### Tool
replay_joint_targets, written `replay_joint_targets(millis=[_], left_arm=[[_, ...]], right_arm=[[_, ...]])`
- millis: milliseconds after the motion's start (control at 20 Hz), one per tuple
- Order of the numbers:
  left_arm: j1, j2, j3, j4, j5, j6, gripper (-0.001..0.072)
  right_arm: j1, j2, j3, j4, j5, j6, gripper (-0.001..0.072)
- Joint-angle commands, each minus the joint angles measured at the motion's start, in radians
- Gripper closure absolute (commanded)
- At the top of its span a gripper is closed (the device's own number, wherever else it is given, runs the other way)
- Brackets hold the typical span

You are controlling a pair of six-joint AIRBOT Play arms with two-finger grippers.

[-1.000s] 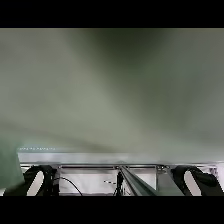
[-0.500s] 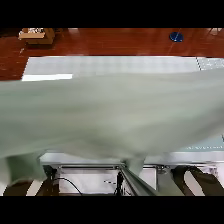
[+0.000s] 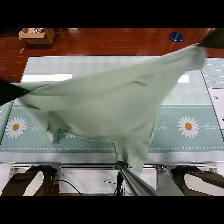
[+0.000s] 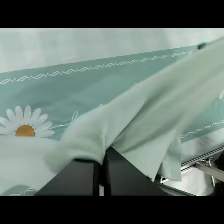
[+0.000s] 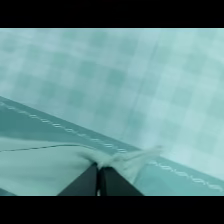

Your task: Fold the shirts.

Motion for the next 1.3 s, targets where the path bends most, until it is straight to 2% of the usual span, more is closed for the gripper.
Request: replay_joint_targets(millis=[0, 200, 500, 650, 850, 900, 950, 1000, 1050, 1150, 1200, 1250], left_arm=[[-0.001, -0.144, -0.055, -0.007, 0.074, 0.117, 0.0684], [0.000, -0.303, -0.055, -0.007, 0.187, 0.210, 0.0685], [-0.001, -0.455, -0.055, -0.007, 0.537, 0.340, 0.0685], [-0.001, -0.520, -0.055, -0.008, 0.665, 0.354, 0.0684], [-0.010, -0.627, -0.055, -0.013, 0.652, 0.341, 0.0683], [-0.015, -0.648, -0.055, -0.020, 0.649, 0.320, 0.0681], [-0.016, -0.664, -0.055, -0.037, 0.644, 0.312, 0.0650], [-0.015, -0.671, -0.055, -0.055, 0.640, 0.313, 0.0568], [-0.013, -0.671, -0.051, -0.054, 0.639, 0.313, 0.0462], [0.019, -0.666, 0.005, -0.043, 0.575, 0.313, 0.0266], [0.051, -0.664, 0.059, -0.013, 0.496, 0.313, 0.0230], [0.088, -0.663, 0.113, 0.035, 0.410, 0.312, 0.0231]], right_arm=[[0.099, -0.191, 0.001, -0.174, -0.123, -0.035, 0.0686], [0.095, -0.300, 0.001, -0.212, -0.285, -0.034, 0.0686], [0.096, -0.371, -0.047, -0.209, -0.547, 0.014, 0.0685], [0.096, -0.426, -0.047, -0.209, -0.557, 0.079, 0.0685], [0.099, -0.511, -0.047, -0.171, -0.482, 0.085, 0.0681], [0.099, -0.525, -0.047, -0.156, -0.470, 0.085, 0.0635], [0.099, -0.533, -0.047, -0.149, -0.462, 0.085, 0.0546], [0.099, -0.533, -0.046, -0.147, -0.461, 0.079, 0.0463], [0.099, -0.525, -0.046, -0.148, -0.459, 0.058, 0.0421], [0.087, -0.484, -0.043, -0.183, -0.412, -0.038, 0.0407], [0.077, -0.453, -0.043, -0.249, -0.360, -0.088, 0.0407], [0.065, -0.420, -0.043, -0.359, -0.295, -0.123, 0.0407]])
